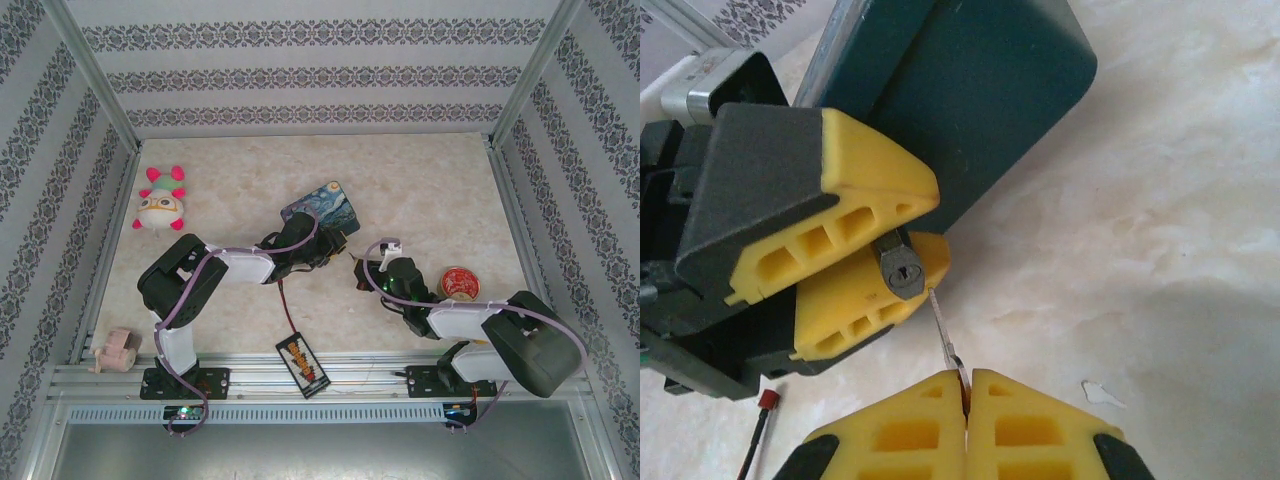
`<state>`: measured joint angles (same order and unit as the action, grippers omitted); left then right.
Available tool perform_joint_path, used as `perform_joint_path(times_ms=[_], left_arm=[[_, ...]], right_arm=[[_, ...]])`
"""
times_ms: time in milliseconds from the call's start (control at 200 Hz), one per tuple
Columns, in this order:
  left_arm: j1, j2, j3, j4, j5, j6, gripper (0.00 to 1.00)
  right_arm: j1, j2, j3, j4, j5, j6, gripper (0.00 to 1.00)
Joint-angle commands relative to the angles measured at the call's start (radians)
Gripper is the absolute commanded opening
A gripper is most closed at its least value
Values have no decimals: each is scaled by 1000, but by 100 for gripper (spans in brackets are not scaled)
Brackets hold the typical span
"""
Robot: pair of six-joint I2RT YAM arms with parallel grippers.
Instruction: Unlock a padlock with a key
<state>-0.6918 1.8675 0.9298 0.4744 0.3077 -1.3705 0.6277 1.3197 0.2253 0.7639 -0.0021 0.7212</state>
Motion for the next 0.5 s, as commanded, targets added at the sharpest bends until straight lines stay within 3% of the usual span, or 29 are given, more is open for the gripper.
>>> perform_joint_path(times_ms=[0, 495], left_arm=[[8, 26, 9, -95, 77, -81, 19], [8, 32, 7, -92, 79, -82, 19]], right_arm=[[-10, 30, 35, 45, -26, -24, 0], [-20, 133, 47, 157, -53, 3, 0]])
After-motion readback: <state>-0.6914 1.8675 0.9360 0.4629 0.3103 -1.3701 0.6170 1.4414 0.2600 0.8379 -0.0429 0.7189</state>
